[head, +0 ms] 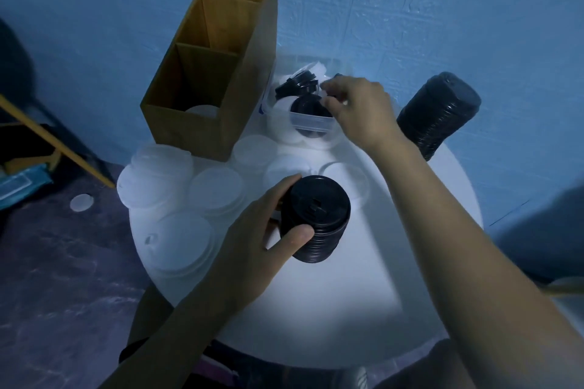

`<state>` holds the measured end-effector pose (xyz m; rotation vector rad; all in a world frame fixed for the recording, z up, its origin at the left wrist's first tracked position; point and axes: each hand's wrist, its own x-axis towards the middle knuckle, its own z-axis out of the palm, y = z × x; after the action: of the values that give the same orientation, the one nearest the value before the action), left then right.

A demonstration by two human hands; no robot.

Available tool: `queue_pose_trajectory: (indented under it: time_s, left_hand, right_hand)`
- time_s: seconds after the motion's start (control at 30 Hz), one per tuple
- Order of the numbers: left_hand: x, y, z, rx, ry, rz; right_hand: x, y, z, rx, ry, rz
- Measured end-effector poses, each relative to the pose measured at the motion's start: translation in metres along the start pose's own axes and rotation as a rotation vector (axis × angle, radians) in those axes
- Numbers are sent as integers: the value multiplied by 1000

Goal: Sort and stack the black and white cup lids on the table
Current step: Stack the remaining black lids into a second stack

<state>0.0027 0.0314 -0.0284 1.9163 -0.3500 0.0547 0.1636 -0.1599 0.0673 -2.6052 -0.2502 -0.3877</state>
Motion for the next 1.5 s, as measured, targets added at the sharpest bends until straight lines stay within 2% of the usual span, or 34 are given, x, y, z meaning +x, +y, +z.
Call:
queue_pose_trajectory:
  time_s: [0.13, 0.23, 0.37, 0.53, 0.6, 0.77, 1.0, 1.1, 1.2, 1.3, 1.5]
  left_hand:
    - [-1, 0, -1, -2, -5, -22]
    - [0, 0, -1, 7, 0, -15]
    - [0, -1, -2, 5, -4, -6]
    - [0, 0, -2, -5, -12, -9]
    - [-1, 1, -2, -4, -12, -8]
    - [0, 1, -2, 3, -5, 2]
    - [0, 2, -2, 5, -2, 9]
    - [0, 2, -3, -9, -6, 0]
    - [0, 1, -2, 7, 0, 6]
    - [1, -1, -2, -1, 2, 8]
    - [0, -4, 0, -22, 26, 19]
  right_hand:
    - [32, -2, 11, -164, -221, 31]
    - [43, -4, 9, -202, -293, 43]
    - [44, 0, 9, -104, -263, 51]
    - [38, 19, 5, 296, -72, 79]
    - [36, 23, 2, 370, -47, 91]
    - [33, 19, -2, 315, -122, 115]
    - [30, 16, -4, 284, -114, 96]
    - [26, 14, -6, 359, -62, 112]
    - [13, 12, -17, 558, 6, 133]
    - [-13, 17, -34, 662, -31, 181]
    - [-77, 45, -29, 650, -171, 406]
